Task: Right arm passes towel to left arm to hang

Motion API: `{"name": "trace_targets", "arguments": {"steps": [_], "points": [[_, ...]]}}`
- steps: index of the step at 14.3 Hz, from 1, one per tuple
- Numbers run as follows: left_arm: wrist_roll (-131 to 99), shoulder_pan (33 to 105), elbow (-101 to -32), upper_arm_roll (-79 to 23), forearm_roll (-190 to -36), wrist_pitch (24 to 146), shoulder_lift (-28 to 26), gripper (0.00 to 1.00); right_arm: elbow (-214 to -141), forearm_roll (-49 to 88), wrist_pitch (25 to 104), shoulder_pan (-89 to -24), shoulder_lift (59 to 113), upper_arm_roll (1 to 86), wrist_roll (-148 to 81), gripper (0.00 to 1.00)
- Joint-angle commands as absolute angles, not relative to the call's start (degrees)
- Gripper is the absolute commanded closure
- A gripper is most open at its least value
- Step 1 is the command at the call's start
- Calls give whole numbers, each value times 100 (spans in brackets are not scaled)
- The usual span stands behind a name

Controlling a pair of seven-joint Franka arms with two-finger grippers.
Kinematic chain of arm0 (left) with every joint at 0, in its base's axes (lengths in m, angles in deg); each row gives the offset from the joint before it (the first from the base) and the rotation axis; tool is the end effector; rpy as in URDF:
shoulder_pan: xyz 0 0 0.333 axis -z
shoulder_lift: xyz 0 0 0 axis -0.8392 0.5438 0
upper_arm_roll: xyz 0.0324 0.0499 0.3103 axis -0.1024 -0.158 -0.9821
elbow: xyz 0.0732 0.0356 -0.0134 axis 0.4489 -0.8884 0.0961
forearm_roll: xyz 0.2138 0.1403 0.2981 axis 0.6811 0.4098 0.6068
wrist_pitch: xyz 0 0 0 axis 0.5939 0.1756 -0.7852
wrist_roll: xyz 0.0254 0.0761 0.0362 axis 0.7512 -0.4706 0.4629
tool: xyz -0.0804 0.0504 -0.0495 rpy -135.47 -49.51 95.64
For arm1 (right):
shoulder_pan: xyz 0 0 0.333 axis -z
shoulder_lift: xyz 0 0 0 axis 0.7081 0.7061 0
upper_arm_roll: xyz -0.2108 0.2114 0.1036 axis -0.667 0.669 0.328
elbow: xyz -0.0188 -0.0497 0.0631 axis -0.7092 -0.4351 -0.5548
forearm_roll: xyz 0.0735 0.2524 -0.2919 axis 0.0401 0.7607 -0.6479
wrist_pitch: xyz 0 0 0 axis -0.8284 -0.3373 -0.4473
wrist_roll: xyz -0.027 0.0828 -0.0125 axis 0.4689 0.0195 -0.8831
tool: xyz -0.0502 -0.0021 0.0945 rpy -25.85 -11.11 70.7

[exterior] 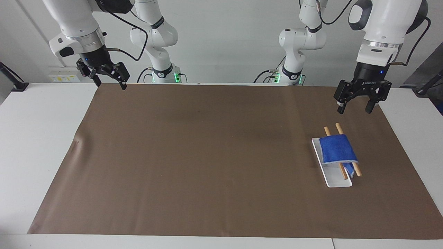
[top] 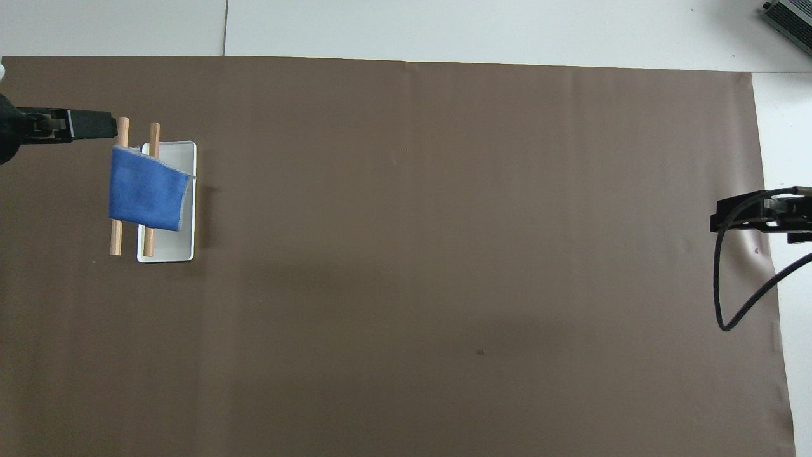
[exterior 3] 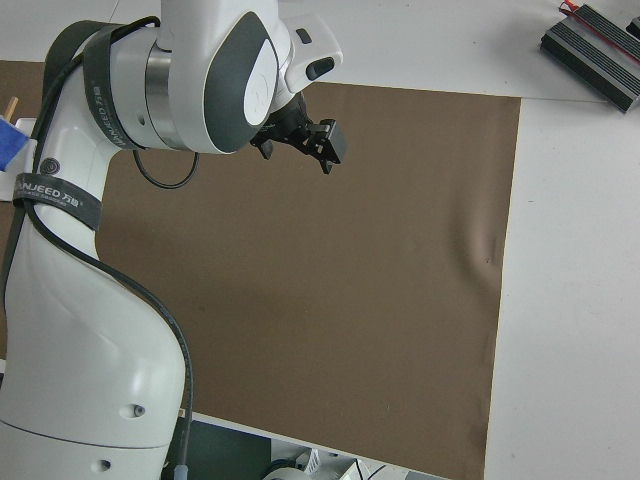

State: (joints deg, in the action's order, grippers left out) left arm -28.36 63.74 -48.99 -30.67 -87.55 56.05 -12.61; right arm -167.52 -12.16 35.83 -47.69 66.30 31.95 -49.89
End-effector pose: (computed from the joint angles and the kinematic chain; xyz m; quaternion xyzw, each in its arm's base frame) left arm 0.5713 -0.0667 0.6590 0.9859 -0.0319 0.1639 0.0102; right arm 0.5267 -0.0171 0.6391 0.9965 -0.0825 -0.0001 0.0092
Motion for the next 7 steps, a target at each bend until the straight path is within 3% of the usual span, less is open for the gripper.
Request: {"name": "trace_targets", "arguments": {"steps": [1,7], "points": [[-3362,6321,-4254,-3026,-8693,4611,-1042,0,-16752,-1281,3588,-4746,6620,3245,-5029,0],[-3741,6373,-4156,-3026,-8720,3195,-1252,0,-16225,-1219,3201,-4737,6883,3245,-5038,0]]}}
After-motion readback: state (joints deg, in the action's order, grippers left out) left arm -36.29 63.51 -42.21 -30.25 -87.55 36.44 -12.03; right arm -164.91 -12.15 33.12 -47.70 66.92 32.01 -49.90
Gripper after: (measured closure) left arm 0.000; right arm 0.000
